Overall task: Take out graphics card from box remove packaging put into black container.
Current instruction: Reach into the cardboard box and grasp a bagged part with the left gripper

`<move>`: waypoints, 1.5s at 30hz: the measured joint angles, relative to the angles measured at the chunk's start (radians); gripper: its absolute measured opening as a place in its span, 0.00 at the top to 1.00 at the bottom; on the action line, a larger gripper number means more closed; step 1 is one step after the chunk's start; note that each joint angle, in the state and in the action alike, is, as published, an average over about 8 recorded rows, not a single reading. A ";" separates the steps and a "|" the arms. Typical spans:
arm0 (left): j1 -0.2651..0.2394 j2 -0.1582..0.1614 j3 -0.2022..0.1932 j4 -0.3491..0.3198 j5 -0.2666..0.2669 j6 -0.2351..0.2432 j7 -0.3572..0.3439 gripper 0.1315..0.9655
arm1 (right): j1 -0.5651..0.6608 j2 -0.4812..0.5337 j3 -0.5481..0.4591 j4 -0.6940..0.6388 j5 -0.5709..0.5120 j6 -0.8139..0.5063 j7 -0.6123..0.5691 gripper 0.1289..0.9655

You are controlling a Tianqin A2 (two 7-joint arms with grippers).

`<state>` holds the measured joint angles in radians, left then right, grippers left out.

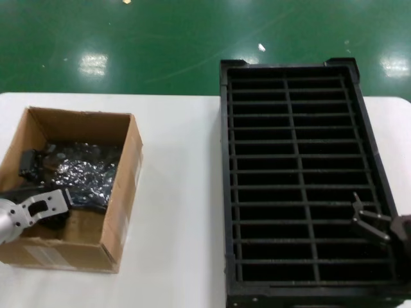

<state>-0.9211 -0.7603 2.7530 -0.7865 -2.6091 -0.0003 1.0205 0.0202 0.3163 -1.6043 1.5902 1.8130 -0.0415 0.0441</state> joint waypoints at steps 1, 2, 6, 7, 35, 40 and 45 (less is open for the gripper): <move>-0.010 0.013 0.000 0.036 0.043 0.031 -0.039 0.00 | 0.000 0.000 0.000 0.000 0.000 0.000 0.000 0.00; -0.021 0.027 0.000 0.072 0.089 0.062 -0.082 0.00 | 0.000 0.000 0.000 0.000 0.000 0.000 0.000 0.00; -0.058 0.066 0.000 0.180 0.268 0.160 -0.250 0.02 | 0.000 0.000 0.000 0.000 0.000 0.000 0.000 0.00; -0.065 0.072 0.000 0.198 0.314 0.178 -0.293 0.02 | 0.000 0.000 0.000 0.000 0.000 0.000 0.000 0.00; 0.049 0.088 -0.492 0.154 0.851 0.298 -0.518 0.43 | 0.000 0.000 0.000 0.000 0.000 0.000 0.000 0.00; 0.077 0.105 -0.596 0.155 0.858 0.321 -0.473 0.59 | 0.000 0.000 0.000 0.000 0.000 0.000 0.000 0.00; 0.098 0.121 -0.687 0.161 0.867 0.343 -0.440 0.70 | 0.000 0.000 0.000 0.000 0.000 0.000 0.000 0.00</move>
<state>-0.8227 -0.6395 2.0662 -0.6260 -1.7423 0.3430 0.5809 0.0202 0.3163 -1.6042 1.5902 1.8130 -0.0415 0.0440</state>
